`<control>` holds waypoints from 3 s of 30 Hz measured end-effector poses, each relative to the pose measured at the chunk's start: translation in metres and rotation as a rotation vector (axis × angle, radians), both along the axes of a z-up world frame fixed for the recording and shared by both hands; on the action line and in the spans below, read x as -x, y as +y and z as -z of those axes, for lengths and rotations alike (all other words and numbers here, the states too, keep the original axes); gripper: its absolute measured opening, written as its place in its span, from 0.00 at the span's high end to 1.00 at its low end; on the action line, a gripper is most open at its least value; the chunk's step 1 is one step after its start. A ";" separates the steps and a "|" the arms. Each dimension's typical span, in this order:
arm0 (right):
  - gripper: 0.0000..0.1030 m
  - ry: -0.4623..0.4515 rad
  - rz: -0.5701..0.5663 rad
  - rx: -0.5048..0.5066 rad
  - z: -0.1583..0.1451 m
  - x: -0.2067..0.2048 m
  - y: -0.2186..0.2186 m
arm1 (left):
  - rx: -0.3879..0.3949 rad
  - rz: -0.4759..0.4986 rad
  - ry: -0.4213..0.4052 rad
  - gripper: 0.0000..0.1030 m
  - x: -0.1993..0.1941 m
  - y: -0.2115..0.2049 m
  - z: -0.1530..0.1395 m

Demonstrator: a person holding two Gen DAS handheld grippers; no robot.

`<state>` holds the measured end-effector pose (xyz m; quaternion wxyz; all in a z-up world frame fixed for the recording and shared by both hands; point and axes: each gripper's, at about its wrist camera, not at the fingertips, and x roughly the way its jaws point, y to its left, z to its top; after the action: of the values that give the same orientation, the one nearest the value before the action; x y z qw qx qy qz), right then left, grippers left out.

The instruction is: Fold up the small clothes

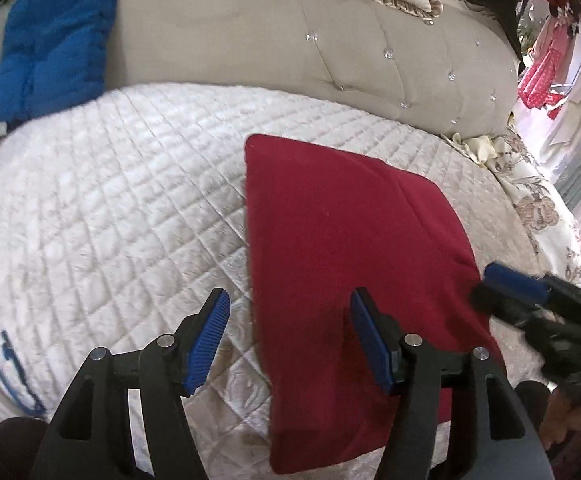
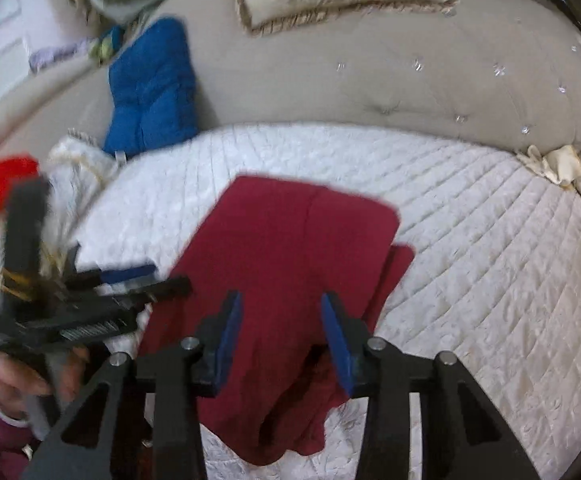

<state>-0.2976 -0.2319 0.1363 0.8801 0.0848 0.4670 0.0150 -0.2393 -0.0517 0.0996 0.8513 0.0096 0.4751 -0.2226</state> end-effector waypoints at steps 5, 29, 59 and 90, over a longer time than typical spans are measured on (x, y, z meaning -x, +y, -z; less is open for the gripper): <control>0.57 0.088 0.089 0.085 0.033 0.006 -0.007 | -0.027 -0.005 -0.044 0.60 0.006 -0.002 -0.006; 0.09 -0.188 0.198 0.123 -0.060 0.054 0.023 | -0.036 -0.038 -0.243 0.60 0.039 0.008 -0.066; 0.09 -0.145 0.222 0.084 -0.049 0.048 0.021 | -0.077 -0.038 -0.286 0.60 0.045 0.002 -0.074; 0.05 -0.110 0.207 0.081 -0.037 0.038 0.024 | -0.075 -0.046 -0.245 0.60 0.039 0.003 -0.059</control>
<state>-0.3355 -0.2076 0.1737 0.9038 0.0962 0.4071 -0.0901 -0.2786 -0.0488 0.1590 0.9067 0.0575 0.3757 -0.1826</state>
